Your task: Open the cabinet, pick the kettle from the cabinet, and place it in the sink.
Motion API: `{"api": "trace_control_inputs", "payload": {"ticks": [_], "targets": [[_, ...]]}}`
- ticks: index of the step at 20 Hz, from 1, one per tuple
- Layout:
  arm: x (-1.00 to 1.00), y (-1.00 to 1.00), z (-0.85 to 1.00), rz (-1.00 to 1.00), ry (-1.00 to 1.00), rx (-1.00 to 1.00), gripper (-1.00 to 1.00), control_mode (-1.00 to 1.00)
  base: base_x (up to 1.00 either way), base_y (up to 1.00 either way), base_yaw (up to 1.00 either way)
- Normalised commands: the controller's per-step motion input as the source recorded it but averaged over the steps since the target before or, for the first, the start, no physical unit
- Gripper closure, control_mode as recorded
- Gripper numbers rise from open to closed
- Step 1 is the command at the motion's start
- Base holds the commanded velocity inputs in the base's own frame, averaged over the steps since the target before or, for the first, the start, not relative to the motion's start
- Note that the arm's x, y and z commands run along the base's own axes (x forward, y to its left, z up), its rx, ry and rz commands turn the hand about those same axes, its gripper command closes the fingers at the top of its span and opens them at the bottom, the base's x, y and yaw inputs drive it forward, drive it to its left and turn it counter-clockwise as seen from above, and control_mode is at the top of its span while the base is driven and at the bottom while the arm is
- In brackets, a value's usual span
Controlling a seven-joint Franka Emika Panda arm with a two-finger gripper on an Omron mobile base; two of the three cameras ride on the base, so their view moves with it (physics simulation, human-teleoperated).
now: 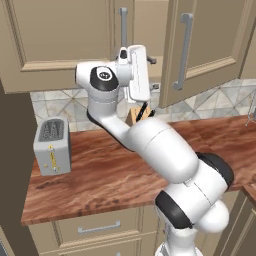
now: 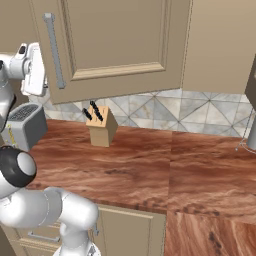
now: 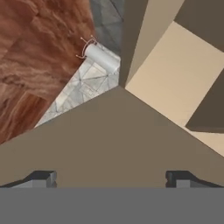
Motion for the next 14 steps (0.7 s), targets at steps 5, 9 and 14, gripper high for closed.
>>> {"api": "trace_control_inputs", "payload": {"ticks": [5,9,14], "targets": [[-0.25,-0.2,0.0,-0.09,0.02,-0.01,-1.0,-1.0,0.0,0.0,0.0],[-0.52,-0.24,0.03,-0.08,0.0,0.0,-1.0,-1.0,0.0,0.0,0.0],[-0.62,-0.34,0.04,-0.08,0.0,0.0,-1.0,-1.0,0.0,0.0,0.0]]}}
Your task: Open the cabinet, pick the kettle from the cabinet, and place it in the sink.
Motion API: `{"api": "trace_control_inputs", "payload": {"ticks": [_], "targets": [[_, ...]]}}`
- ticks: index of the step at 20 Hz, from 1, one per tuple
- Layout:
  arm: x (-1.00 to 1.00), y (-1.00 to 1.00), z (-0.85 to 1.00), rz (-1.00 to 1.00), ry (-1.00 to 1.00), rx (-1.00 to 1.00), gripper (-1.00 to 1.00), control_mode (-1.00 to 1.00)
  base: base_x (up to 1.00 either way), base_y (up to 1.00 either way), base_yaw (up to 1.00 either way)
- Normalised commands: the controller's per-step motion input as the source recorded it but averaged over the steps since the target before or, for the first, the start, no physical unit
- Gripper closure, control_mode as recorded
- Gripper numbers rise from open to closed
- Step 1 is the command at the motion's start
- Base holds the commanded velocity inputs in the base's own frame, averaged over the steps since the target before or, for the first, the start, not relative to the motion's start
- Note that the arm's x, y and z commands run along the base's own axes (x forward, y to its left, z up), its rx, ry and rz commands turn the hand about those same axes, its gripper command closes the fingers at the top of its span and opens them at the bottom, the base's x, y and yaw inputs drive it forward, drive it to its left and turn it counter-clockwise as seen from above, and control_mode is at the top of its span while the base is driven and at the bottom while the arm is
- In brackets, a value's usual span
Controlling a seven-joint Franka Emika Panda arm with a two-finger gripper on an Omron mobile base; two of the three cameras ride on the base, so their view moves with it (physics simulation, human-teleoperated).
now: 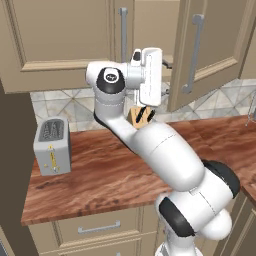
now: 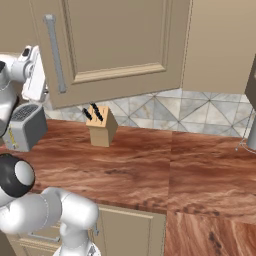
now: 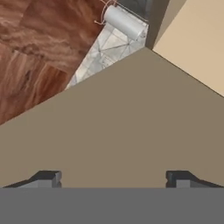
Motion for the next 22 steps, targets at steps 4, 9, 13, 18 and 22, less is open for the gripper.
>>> {"api": "trace_control_inputs", "payload": {"ticks": [4,9,13,18,22], "targets": [[-0.67,-0.44,0.07,-0.08,0.0,0.0,-1.0,-1.0,0.0,0.0,0.0],[-0.69,-0.5,0.15,-0.02,-0.01,0.0,-1.0,-1.0,0.0,0.0,0.0],[-0.66,-0.71,0.22,0.0,-0.03,0.0,-1.0,-1.0,0.0,0.0,0.0],[-0.53,-0.85,0.24,0.0,-0.04,0.02,-1.0,-1.0,0.0,0.0,0.0],[-0.52,-0.96,0.21,0.02,-0.06,0.05,-1.0,-1.0,0.0,0.0,0.0]]}}
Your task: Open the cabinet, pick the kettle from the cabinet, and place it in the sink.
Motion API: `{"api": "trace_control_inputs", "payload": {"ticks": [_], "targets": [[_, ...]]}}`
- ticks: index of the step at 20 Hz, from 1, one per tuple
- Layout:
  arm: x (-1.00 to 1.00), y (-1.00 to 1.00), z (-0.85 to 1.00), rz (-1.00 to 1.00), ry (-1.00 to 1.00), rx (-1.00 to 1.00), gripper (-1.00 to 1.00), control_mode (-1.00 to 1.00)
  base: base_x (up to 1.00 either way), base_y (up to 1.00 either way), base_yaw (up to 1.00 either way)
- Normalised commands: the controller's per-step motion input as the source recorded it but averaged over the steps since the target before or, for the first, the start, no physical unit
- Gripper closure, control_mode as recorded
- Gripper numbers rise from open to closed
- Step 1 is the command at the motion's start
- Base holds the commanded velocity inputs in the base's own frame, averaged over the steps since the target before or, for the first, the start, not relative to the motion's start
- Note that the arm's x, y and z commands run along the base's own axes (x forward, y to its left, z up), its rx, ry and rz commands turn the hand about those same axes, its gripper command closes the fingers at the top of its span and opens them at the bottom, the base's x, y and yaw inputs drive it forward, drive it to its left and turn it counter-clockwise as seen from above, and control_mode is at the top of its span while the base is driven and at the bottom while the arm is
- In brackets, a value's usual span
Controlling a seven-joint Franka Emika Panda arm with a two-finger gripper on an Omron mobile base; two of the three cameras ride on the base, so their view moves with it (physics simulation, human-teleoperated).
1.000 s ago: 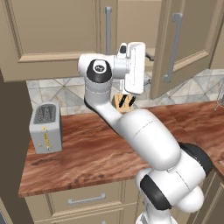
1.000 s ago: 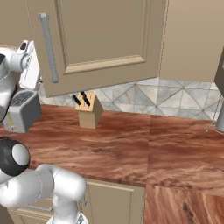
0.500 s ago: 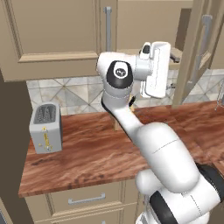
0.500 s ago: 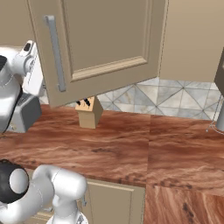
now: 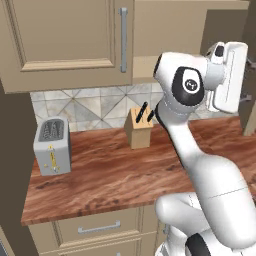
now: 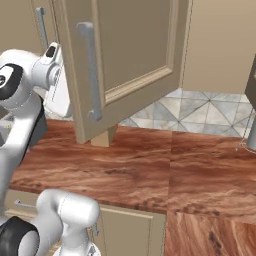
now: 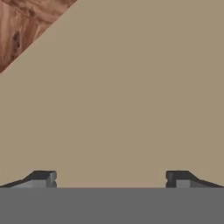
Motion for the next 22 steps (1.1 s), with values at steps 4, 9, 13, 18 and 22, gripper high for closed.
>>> {"api": "trace_control_inputs", "payload": {"ticks": [4,9,13,18,22], "targets": [[-0.45,-1.0,0.16,0.02,-0.03,0.12,-1.0,-1.0,0.0,0.0,0.0],[-0.38,-1.0,0.07,0.02,-0.01,0.16,-1.0,-1.0,0.0,0.0,0.0],[-0.28,-1.0,0.01,0.02,0.0,0.16,-1.0,-1.0,0.0,0.0,0.0],[-0.12,-0.5,0.0,0.0,0.0,0.13,-1.0,-1.0,0.0,0.0,0.0],[0.0,0.0,-0.01,0.0,0.0,0.04,-1.0,-1.0,0.0,0.0,0.0]]}}
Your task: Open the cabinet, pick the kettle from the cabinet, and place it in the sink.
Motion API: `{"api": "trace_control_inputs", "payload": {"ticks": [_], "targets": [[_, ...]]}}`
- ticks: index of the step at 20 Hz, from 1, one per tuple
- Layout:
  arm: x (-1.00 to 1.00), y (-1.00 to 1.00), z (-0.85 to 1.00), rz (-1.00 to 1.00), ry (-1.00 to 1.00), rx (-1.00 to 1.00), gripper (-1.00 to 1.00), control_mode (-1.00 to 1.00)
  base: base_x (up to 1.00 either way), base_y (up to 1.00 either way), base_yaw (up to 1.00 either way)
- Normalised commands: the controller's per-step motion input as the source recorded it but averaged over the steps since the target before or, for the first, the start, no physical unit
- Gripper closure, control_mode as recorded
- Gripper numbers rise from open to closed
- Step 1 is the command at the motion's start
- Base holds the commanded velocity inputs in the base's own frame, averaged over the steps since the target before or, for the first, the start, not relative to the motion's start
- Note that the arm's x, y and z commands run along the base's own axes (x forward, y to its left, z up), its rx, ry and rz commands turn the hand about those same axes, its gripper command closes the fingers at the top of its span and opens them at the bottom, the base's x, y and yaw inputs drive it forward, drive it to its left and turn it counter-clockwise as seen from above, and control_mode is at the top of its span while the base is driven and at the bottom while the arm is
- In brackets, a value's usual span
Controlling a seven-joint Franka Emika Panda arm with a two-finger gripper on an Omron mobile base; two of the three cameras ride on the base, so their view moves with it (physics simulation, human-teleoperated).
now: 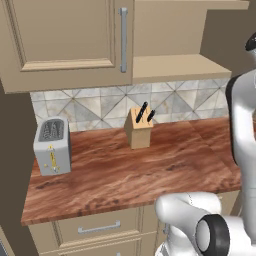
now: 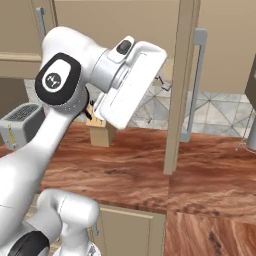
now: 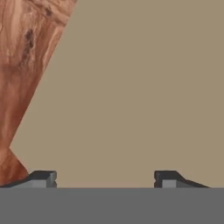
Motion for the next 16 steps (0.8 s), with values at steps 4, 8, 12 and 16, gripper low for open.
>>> {"api": "trace_control_inputs", "payload": {"ticks": [4,8,12,16], "targets": [[-0.16,0.01,-0.01,0.04,-0.06,0.08,-1.0,-1.0,0.0,0.0,0.0],[-0.21,0.08,0.13,0.13,-0.16,0.18,-1.0,-1.0,0.0,0.0,0.0],[-0.26,0.39,0.02,0.14,-0.11,0.16,-1.0,-1.0,0.0,0.0,0.0],[-0.35,0.72,-0.02,0.13,-0.04,0.02,-1.0,-1.0,0.0,0.0,0.0]]}}
